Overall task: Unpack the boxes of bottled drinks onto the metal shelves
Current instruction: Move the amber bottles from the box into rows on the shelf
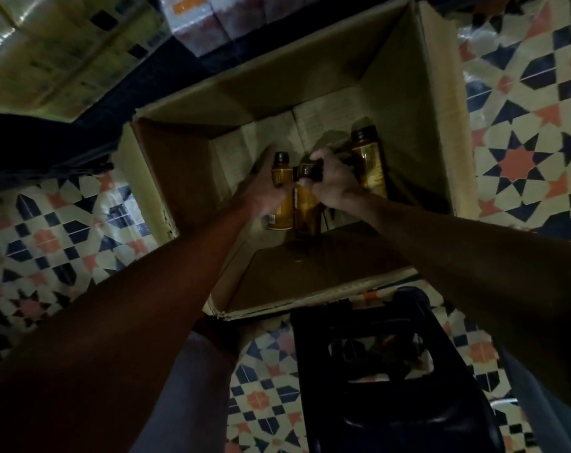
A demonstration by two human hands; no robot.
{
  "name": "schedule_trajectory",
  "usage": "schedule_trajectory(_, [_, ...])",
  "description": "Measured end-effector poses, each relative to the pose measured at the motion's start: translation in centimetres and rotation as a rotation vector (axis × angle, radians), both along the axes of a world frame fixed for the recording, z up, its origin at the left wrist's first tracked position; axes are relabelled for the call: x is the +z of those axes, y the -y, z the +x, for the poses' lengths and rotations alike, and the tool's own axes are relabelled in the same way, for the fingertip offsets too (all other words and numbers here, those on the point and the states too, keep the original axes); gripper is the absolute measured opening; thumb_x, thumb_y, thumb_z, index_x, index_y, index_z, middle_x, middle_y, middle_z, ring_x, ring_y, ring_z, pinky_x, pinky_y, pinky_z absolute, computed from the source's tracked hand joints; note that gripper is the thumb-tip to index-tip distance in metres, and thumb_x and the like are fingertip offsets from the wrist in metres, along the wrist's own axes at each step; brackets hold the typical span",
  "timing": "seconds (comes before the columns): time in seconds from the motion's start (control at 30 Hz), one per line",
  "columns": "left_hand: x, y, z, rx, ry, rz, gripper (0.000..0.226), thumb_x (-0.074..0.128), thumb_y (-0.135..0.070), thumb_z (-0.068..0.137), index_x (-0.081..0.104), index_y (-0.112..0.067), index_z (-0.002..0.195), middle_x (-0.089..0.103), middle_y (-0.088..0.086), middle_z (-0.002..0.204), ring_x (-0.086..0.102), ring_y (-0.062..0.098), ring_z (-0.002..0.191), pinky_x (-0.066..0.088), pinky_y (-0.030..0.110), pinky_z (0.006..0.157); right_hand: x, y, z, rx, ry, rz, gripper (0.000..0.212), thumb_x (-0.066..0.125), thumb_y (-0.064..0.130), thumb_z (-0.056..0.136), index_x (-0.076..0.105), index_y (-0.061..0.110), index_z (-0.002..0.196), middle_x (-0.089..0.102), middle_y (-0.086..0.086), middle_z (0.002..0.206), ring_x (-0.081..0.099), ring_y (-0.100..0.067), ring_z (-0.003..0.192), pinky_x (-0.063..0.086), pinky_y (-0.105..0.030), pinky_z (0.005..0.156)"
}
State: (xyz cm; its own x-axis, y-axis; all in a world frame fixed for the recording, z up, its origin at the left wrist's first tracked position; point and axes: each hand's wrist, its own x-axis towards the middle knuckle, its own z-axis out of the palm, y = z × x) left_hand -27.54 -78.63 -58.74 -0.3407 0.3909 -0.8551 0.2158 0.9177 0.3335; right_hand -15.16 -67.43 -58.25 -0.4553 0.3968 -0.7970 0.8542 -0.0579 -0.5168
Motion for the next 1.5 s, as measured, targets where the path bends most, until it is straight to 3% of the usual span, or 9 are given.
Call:
schedule_trajectory(0.13, [-0.1,-1.7,-0.1,0.1,-0.077,0.13,0.043,0.057,-0.027,0.099,0.039,-0.021,0.138,0.06,0.001,0.117,0.059,0.016,0.096,0.044,0.021,0.063,0.3,0.0,-0.5,-0.005,0.012,-0.052,0.058,0.07,0.029,0.094,0.047,0.022,0.147,0.055,-0.003,0.142,0.052,-0.019,0.129,0.041,-0.026,0.085])
schedule_trajectory(0.23, [0.5,-2.1,-0.3,0.068,-0.114,0.15,0.029,0.062,-0.014,0.092,0.042,-0.018,0.112,0.055,-0.004,0.091,0.058,0.018,0.082,0.039,0.014,0.045,1.1,0.2,-0.6,0.001,-0.031,-0.032,0.046,0.075,0.024,0.09,0.056,0.018,0.132,0.062,0.001,0.126,0.055,-0.012,0.11,0.04,-0.02,0.076])
schedule_trajectory(0.33, [2.3,-0.8,-0.8,0.036,-0.034,0.096,0.048,0.07,-0.021,0.087,0.048,-0.023,0.13,0.053,-0.009,0.107,0.063,0.022,0.088,0.058,0.029,0.059,2.6,1.0,0.2,0.053,-0.071,-0.013,0.045,0.08,0.018,0.085,0.054,0.016,0.121,0.061,0.001,0.117,0.055,-0.011,0.108,0.042,-0.026,0.083])
schedule_trajectory(0.47, [7.1,2.5,0.1,-0.091,-0.045,0.163,0.019,0.077,-0.039,0.071,0.061,-0.036,0.082,0.066,-0.004,0.093,0.067,0.024,0.093,0.055,0.035,0.074,6.7,2.3,2.5,-0.012,-0.138,0.031,0.045,0.084,0.01,0.077,0.053,0.016,0.109,0.064,0.0,0.109,0.061,-0.017,0.107,0.051,-0.029,0.084])
schedule_trajectory(0.6, [14.5,4.4,1.9,0.017,-0.064,0.243,0.023,0.077,-0.031,0.078,0.067,-0.028,0.098,0.068,-0.002,0.104,0.065,0.016,0.094,0.051,0.027,0.078,13.7,3.2,4.4,-0.179,-0.192,0.115,0.047,0.085,0.009,0.076,0.055,0.011,0.112,0.062,0.002,0.103,0.058,-0.01,0.096,0.039,-0.003,0.066])
schedule_trajectory(0.7, [20.8,4.7,3.0,0.095,-0.052,0.282,0.031,0.079,-0.02,0.078,0.068,-0.018,0.108,0.069,-0.002,0.108,0.064,0.018,0.1,0.052,0.03,0.085,19.1,3.6,5.7,-0.191,-0.234,0.148,0.049,0.088,0.012,0.072,0.054,0.017,0.106,0.068,-0.003,0.105,0.063,-0.015,0.097,0.047,-0.02,0.077])
schedule_trajectory(0.9, [36.2,3.9,4.6,0.175,-0.075,0.386,0.031,0.079,-0.011,0.079,0.061,-0.009,0.103,0.065,0.002,0.097,0.058,0.012,0.084,0.043,0.009,0.063,33.2,3.5,6.8,-0.142,-0.296,0.179,0.045,0.088,0.012,0.072,0.059,0.013,0.106,0.068,0.001,0.1,0.065,-0.017,0.096,0.05,-0.032,0.082])
schedule_trajectory(1.03, [45.7,3.9,5.7,0.195,-0.091,0.436,0.026,0.079,-0.014,0.079,0.059,-0.012,0.096,0.064,0.001,0.091,0.06,0.018,0.082,0.048,0.029,0.07,42.8,3.3,7.4,-0.115,-0.326,0.239,0.043,0.088,0.013,0.073,0.062,0.011,0.108,0.064,0.007,0.099,0.061,-0.013,0.095,0.052,-0.034,0.083])
schedule_trajectory(1.5, [74.4,3.4,8.3,0.299,-0.218,0.643,0.031,0.086,-0.024,0.069,0.064,-0.021,0.089,0.066,-0.011,0.084,0.063,0.009,0.08,0.047,0.023,0.069,72.2,1.6,8.2,-0.109,-0.48,0.278,0.039,0.085,0.008,0.074,0.063,0.014,0.105,0.067,0.011,0.094,0.06,0.009,0.086,0.042,-0.006,0.072])
